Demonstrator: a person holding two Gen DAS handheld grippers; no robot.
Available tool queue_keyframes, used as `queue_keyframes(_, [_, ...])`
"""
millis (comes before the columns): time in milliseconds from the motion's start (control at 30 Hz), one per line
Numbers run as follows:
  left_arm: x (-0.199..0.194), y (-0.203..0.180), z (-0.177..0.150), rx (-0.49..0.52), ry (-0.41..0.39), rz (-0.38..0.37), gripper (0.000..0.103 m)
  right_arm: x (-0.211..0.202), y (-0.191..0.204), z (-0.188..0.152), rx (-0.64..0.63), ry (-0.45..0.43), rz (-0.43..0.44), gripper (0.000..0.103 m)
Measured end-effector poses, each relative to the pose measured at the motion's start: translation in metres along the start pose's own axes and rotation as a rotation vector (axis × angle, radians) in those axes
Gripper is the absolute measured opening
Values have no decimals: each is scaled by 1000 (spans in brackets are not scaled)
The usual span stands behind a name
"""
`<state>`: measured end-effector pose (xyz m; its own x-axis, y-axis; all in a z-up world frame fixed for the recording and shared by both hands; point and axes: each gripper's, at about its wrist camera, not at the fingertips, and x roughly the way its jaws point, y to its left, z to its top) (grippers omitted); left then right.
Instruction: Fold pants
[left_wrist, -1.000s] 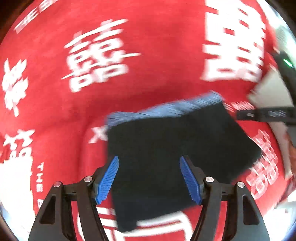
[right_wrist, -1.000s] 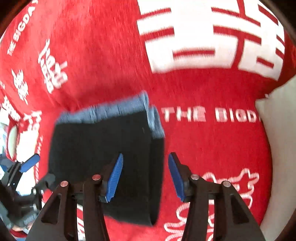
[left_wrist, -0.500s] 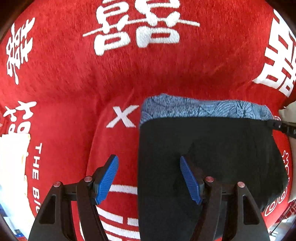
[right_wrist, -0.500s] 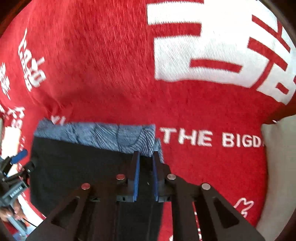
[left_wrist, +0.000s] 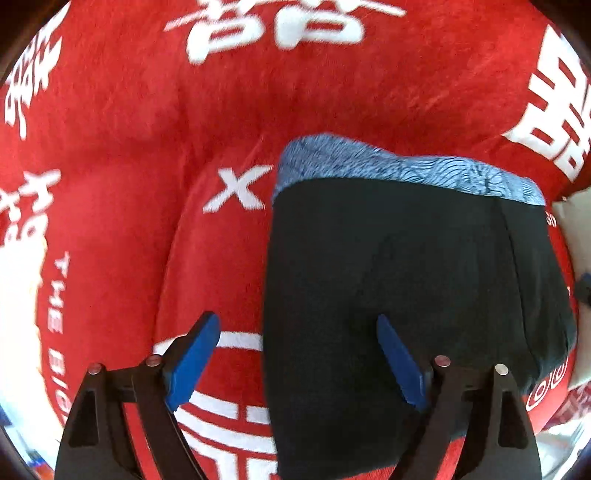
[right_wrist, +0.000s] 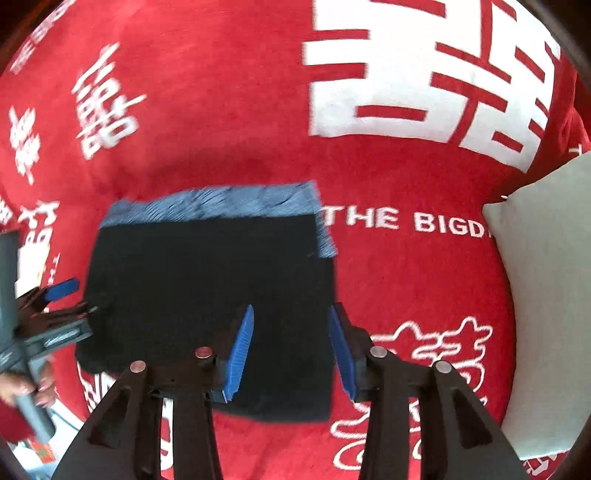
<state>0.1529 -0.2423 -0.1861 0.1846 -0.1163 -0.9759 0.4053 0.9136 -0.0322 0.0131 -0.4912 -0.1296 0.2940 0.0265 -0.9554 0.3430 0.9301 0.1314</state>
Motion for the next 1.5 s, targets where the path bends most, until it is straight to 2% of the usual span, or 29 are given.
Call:
queue_keyframes(67, [3, 3, 0, -24, 1, 5, 96, 13, 7, -8, -12, 33, -3, 46])
queue_keyframes(133, [4, 5, 2, -27, 8, -6, 96, 33, 8, -18, -12, 63, -38, 46])
queue_keyframes(200, [3, 4, 2, -16, 2, 8, 100, 43, 5, -23, 14, 39, -51, 51])
queue_keyframes(267, [4, 2, 4, 3, -5, 25, 102, 45, 1, -21, 40, 39, -53, 61])
queue_keyframes(433, [3, 4, 5, -14, -1, 19, 102, 52, -15, -20, 131, 76, -27, 70])
queue_keyframes(733, [2, 4, 4, -9, -5, 12, 102, 51, -9, -25, 131, 54, -112, 72])
queue_keyframes(967, [2, 3, 4, 6, -8, 14, 102, 49, 12, -25, 116, 42, -180, 74])
queue_keyframes(1500, [5, 8, 7, 20, 0, -18, 102, 34, 41, -28, 111, 26, -291, 78])
